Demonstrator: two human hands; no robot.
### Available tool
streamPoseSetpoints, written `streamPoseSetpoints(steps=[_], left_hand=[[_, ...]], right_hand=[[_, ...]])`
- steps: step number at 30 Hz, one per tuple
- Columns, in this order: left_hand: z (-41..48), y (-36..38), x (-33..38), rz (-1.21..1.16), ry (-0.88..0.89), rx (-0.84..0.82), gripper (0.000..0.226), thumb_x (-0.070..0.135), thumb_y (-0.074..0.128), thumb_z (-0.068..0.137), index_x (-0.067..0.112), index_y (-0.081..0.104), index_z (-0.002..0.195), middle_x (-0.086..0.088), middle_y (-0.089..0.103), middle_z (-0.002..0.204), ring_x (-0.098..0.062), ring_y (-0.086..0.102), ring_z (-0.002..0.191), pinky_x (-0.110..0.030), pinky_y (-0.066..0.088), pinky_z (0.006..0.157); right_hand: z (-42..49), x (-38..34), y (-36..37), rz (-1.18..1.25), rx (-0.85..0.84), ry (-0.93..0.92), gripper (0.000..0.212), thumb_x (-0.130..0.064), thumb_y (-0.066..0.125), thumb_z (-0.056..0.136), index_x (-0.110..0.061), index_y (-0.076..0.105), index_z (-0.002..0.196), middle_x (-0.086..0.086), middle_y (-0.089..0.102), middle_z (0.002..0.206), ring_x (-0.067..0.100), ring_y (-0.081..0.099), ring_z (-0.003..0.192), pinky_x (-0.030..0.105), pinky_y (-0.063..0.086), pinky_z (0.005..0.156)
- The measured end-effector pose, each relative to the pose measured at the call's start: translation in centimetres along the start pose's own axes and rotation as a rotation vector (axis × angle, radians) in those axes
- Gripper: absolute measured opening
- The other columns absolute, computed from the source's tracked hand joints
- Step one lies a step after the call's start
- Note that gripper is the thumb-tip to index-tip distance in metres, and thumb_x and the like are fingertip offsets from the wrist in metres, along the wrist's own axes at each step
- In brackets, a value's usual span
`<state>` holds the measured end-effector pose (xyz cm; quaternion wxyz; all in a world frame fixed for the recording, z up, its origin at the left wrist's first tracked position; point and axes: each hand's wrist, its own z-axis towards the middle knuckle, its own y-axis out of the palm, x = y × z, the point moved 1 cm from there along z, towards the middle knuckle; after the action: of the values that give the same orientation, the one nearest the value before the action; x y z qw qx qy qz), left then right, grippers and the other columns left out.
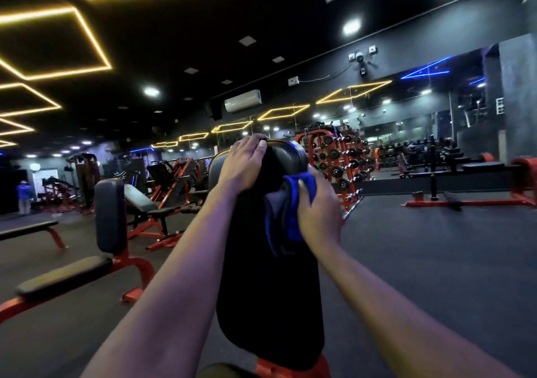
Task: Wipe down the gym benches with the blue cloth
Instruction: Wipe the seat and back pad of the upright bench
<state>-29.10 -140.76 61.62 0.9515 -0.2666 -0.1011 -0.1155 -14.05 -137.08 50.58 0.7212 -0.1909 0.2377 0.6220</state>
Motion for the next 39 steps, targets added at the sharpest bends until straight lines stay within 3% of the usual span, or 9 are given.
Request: streamPoseSetpoints(steps=[3, 7, 12, 17, 22, 26, 31, 36, 39], left_hand=[[0.1, 0.1, -0.1, 0.009, 0.010, -0.003, 0.032, 0.030, 0.033, 0.105, 0.022, 0.055, 0.128, 0.000, 0.054, 0.135, -0.021, 0.041, 0.127, -0.029, 0.025, 0.101], [-0.1, 0.5, -0.1, 0.043, 0.002, -0.009, 0.034, 0.037, 0.035, 0.104, 0.024, 0.050, 0.132, -0.001, 0.049, 0.140, -0.021, 0.036, 0.133, -0.035, 0.023, 0.110], [-3.2, 1.7, 0.4, 0.187, 0.052, 0.008, 0.055, 0.049, 0.030, 0.102, 0.031, 0.022, 0.153, 0.009, 0.014, 0.163, -0.010, 0.002, 0.150, -0.038, -0.009, 0.121], [-8.2, 3.9, 2.4, 0.225, 0.138, 0.178, 0.064, 0.051, 0.040, 0.094, 0.027, 0.027, 0.152, 0.010, 0.017, 0.161, -0.010, 0.004, 0.150, -0.039, -0.006, 0.121], [-11.0, 4.8, 1.9, 0.266, 0.091, 0.127, 0.071, 0.052, 0.047, 0.091, 0.024, 0.026, 0.152, 0.007, 0.018, 0.161, -0.014, 0.008, 0.150, -0.044, 0.000, 0.122], [-12.3, 4.9, 0.6, 0.254, 0.066, 0.051, 0.075, 0.057, 0.045, 0.091, 0.029, 0.017, 0.155, 0.010, 0.011, 0.163, -0.014, 0.009, 0.150, -0.047, 0.001, 0.121], [-12.5, 5.3, 0.3, 0.197, 0.039, 0.049, 0.076, 0.052, 0.050, 0.093, 0.030, 0.014, 0.156, 0.010, 0.006, 0.164, -0.015, 0.006, 0.150, -0.048, -0.002, 0.119], [-12.7, 5.4, 0.5, 0.154, 0.026, 0.055, 0.076, 0.053, 0.050, 0.094, 0.031, 0.013, 0.156, 0.010, 0.005, 0.164, -0.015, 0.004, 0.151, -0.052, -0.001, 0.119], [-12.5, 5.2, 0.7, 0.132, -0.004, 0.038, 0.075, 0.052, 0.050, 0.094, 0.034, 0.011, 0.156, 0.012, 0.003, 0.164, -0.013, 0.002, 0.151, -0.057, -0.002, 0.119]], right_hand=[[3.5, -1.7, -0.1, -0.064, -0.065, -0.044, 0.044, -0.031, 0.048, 0.102, -0.019, 0.046, 0.144, 0.005, 0.061, 0.121, 0.008, 0.051, 0.091, -0.002, 0.030, 0.065], [0.3, -0.5, -0.2, 0.036, -0.033, -0.056, 0.050, -0.019, 0.056, 0.098, -0.017, 0.044, 0.147, 0.005, 0.057, 0.134, 0.010, 0.056, 0.110, -0.006, 0.029, 0.085], [-7.7, 3.1, -0.7, 0.011, -0.062, -0.030, 0.075, -0.001, 0.060, 0.084, -0.030, 0.039, 0.150, 0.000, 0.050, 0.143, 0.021, 0.056, 0.120, 0.034, 0.048, 0.099], [-17.3, 7.1, -2.5, -0.071, -0.133, 0.090, 0.095, 0.009, 0.062, 0.071, -0.042, 0.036, 0.147, -0.006, 0.052, 0.141, 0.023, 0.062, 0.109, 0.036, 0.054, 0.087], [-21.0, 10.1, -5.4, -0.163, -0.212, 0.178, 0.095, -0.010, 0.052, 0.071, -0.069, 0.022, 0.138, -0.012, 0.064, 0.121, 0.013, 0.062, 0.108, 0.043, 0.038, 0.100], [-16.8, 9.2, -5.1, -0.174, -0.147, 0.280, 0.080, -0.016, 0.066, 0.085, -0.050, 0.029, 0.147, -0.004, 0.053, 0.141, 0.020, 0.040, 0.138, 0.056, 0.027, 0.110], [-17.3, 7.0, -1.0, 0.101, -0.254, 0.214, 0.088, -0.027, 0.066, 0.091, -0.039, 0.007, 0.155, -0.011, 0.014, 0.163, 0.011, 0.020, 0.147, 0.034, 0.024, 0.118], [-23.3, 10.2, -1.9, 0.109, -0.274, 0.305, 0.091, -0.003, 0.067, 0.085, -0.023, 0.015, 0.157, -0.016, 0.016, 0.159, -0.002, 0.016, 0.145, 0.010, 0.013, 0.115], [-27.9, 12.2, -2.1, 0.191, -0.332, 0.615, 0.078, -0.001, 0.062, 0.079, -0.017, 0.032, 0.149, -0.004, 0.041, 0.145, 0.016, 0.040, 0.138, 0.014, 0.025, 0.111]])
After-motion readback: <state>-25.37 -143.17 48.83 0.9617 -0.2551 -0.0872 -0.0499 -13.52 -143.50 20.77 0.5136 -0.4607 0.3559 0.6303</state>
